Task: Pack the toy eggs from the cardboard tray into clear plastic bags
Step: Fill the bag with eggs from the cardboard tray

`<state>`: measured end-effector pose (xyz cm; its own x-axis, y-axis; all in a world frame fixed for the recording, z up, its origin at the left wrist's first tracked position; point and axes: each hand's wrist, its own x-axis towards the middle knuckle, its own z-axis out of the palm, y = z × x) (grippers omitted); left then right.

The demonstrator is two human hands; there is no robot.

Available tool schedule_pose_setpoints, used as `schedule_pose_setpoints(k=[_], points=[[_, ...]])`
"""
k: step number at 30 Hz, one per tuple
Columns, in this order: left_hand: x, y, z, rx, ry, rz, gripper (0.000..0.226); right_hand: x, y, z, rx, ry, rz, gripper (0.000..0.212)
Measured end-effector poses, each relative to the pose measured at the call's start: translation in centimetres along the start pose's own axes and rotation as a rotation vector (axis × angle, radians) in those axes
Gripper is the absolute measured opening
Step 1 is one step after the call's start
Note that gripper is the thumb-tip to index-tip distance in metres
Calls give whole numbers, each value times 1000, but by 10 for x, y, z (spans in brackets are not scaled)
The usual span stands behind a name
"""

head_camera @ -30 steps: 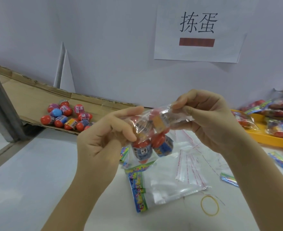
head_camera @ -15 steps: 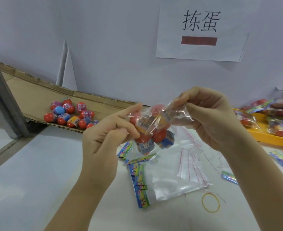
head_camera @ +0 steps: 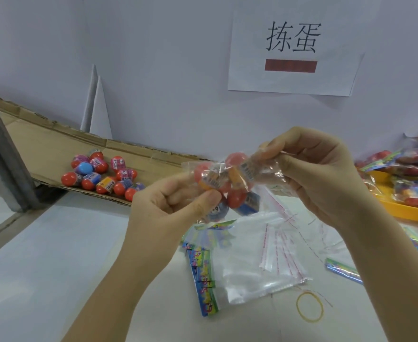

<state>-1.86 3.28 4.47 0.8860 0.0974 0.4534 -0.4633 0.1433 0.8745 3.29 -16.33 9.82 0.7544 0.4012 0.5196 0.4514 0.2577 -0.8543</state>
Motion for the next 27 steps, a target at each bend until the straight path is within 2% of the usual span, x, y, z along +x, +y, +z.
schedule_pose_setpoints(k=[2,5,7,8,9,12,16,20,22,27], points=[[-1,3,1,-3,33,40,35,-1,-3,-10,66,-66,28,23],[-2,3,0,40,63,104,34,2,-7,-23,218,-42,114,46],[-3,4,3,77,59,132,35,1,-6,-23,86,-80,181,68],[-3,5,5,94,54,142,36,0,-5,-22,-29,-131,200,67],[-4,4,5,99,44,143,37,0,-3,-18,-116,-173,194,56],[-3,5,4,64,15,106,38,-1,1,-7,-138,-152,123,32],[-2,3,1,-39,-1,33,34,-2,6,-4,-60,-144,55,36],[-2,1,3,-96,-39,-5,40,0,8,-4,-4,-142,61,42],[-2,1,3,-133,-3,-40,48,0,8,-4,15,-128,69,41],[-2,2,1,-100,117,-74,36,-2,4,-2,-59,-99,85,31]])
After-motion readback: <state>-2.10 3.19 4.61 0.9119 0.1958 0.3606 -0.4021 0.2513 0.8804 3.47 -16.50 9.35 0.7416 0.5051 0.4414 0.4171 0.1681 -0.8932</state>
